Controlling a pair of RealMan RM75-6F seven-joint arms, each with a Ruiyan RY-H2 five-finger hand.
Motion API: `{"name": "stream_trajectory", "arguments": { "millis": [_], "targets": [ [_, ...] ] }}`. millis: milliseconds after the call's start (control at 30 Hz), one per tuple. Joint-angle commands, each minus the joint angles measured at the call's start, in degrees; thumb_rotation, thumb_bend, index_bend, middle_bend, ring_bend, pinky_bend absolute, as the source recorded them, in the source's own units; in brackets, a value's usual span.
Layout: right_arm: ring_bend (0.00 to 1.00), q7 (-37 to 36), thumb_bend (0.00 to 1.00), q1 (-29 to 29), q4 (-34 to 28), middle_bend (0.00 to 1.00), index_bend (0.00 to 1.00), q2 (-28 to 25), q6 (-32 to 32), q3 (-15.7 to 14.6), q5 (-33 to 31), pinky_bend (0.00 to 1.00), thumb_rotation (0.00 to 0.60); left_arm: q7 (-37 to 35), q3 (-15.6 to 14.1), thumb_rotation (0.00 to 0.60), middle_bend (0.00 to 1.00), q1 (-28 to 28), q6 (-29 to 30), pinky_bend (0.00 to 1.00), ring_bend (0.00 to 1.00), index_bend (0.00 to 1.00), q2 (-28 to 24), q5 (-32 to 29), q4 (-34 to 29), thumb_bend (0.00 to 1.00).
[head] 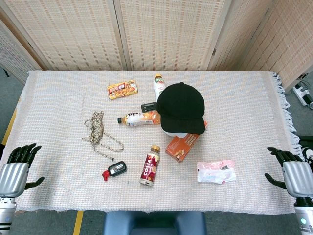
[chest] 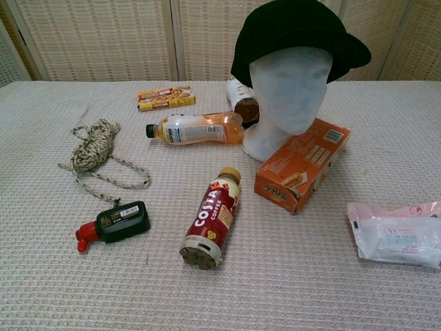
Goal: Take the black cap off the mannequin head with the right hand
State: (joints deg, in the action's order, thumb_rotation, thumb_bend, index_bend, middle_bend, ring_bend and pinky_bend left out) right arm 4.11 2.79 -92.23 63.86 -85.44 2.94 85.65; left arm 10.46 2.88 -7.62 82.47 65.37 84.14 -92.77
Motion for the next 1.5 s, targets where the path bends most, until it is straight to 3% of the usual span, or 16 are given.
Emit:
{"name": "stream_trajectory", "arguments": {
  "millis": [33, 433, 633, 833, 1100, 1233, 1500],
  "targets": [
    [0.30, 0.1, 0.10, 0.2, 0.0, 0.34, 0.23, 0.1, 0.3, -0.1, 0.1, 0.39, 0.600, 0.1, -0.1, 0.600, 0.14, 0.0, -0.1, 0.14, 0.14, 0.18, 0.0, -0.1, 0.0, 0.07],
    [0.32, -0.7, 0.10, 0.2, 0.1, 0.36, 0.23, 0.2, 0.8, -0.8, 1.1, 0.39, 0.600, -0.1, -0.6, 0.600, 0.14, 0.6, 0.5, 0.14, 0.14, 0.18, -0.8, 0.0, -0.8, 0.07],
    [0.38, -0.9, 0.10, 0.1, 0.2, 0.42, 0.24, 0.2, 0.2, -0.9, 1.7, 0.43, 0.600, -0.2, -0.7, 0.600, 0.14, 0.6, 0.5, 0.14, 0.14, 0.18, -0.9, 0.2, -1.1, 0.07],
    [0.52, -1.1, 0.10, 0.4, 0.6, 0.54, 0.28, 0.8, -0.9, -0.5, 3.1, 0.61, 0.600, -0.5, -0.7, 0.600, 0.14, 0.7, 0.5, 0.14, 0.14, 0.18, -1.1, 0.3, -1.0, 0.07],
    [0.82, -2.1, 0.10, 5.1, -2.8, 0.80, 0.33, -0.4, 1.9, 1.9, 5.6, 0.93, 0.600, -1.3, -1.2, 0.600, 0.14, 0.7, 0.3, 0.14, 0.14, 0.18, -0.9, 0.8, -0.7, 0.07],
    [0.89, -0.6, 0.10, 8.9, -5.2, 0.86, 0.35, -0.9, 4.9, 3.9, 6.2, 0.99, 0.600, -1.6, -1.4, 0.600, 0.14, 1.0, 0.5, 0.14, 0.14, 0.18, -1.1, 0.9, -0.7, 0.07],
    [0.94, 2.6, 0.09, 16.2, -10.8, 0.89, 0.35, -2.0, 12.9, 8.2, 2.5, 1.00, 0.600, -1.6, -1.9, 0.600, 0.14, 1.4, 0.5, 0.14, 0.14, 0.18, -1.7, 1.1, -1.0, 0.07]
  ]
}}
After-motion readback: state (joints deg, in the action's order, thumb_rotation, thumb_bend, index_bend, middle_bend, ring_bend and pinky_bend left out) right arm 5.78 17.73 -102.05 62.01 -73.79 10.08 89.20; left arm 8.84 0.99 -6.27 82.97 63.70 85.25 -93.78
